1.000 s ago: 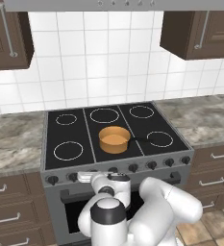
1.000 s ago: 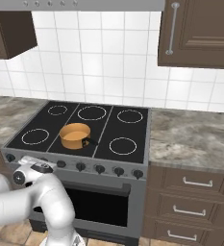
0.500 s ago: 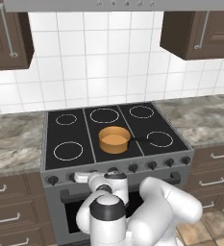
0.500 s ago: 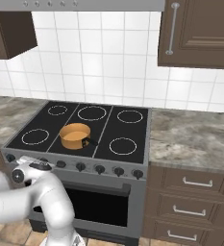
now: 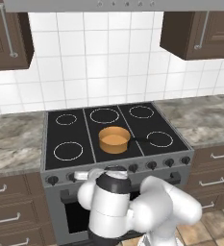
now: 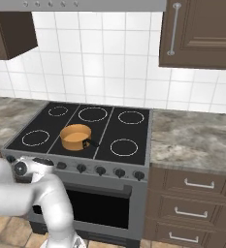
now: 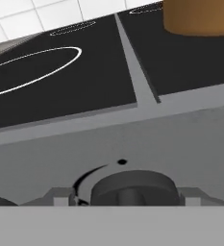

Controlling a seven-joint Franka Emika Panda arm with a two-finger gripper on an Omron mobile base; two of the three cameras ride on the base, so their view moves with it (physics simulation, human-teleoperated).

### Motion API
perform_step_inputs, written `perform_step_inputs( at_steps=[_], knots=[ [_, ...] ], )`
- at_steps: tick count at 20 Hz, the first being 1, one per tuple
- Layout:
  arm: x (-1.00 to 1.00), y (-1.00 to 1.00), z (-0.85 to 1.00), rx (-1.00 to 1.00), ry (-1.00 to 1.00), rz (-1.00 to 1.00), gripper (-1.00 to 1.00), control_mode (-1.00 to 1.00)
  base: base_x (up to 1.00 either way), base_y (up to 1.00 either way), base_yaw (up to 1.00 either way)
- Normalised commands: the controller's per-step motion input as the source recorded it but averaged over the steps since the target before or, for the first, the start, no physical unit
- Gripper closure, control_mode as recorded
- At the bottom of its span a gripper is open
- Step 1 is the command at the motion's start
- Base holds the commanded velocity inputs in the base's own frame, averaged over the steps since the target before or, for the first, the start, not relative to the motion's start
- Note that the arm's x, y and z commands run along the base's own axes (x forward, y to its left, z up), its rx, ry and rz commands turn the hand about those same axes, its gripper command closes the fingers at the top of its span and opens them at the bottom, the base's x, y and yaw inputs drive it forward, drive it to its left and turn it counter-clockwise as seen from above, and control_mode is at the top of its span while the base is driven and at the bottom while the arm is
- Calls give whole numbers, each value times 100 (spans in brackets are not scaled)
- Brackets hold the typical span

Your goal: Turn on the front center burner of the stove.

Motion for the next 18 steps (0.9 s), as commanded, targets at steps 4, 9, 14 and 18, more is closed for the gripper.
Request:
perform_step_inputs(
  at_steps=[4, 9, 14, 18],
  knots=[
    [11, 24, -13, -9, 13, 0, 100, -100, 0, 0, 0],
    [0, 47, -30, -38, 9, 0, 100, -100, 0, 0, 0],
    [0, 79, -45, -63, 1, 0, 100, -100, 0, 0, 0],
    [0, 98, -15, -66, 0, 0, 100, -100, 0, 0, 0]
  ],
)
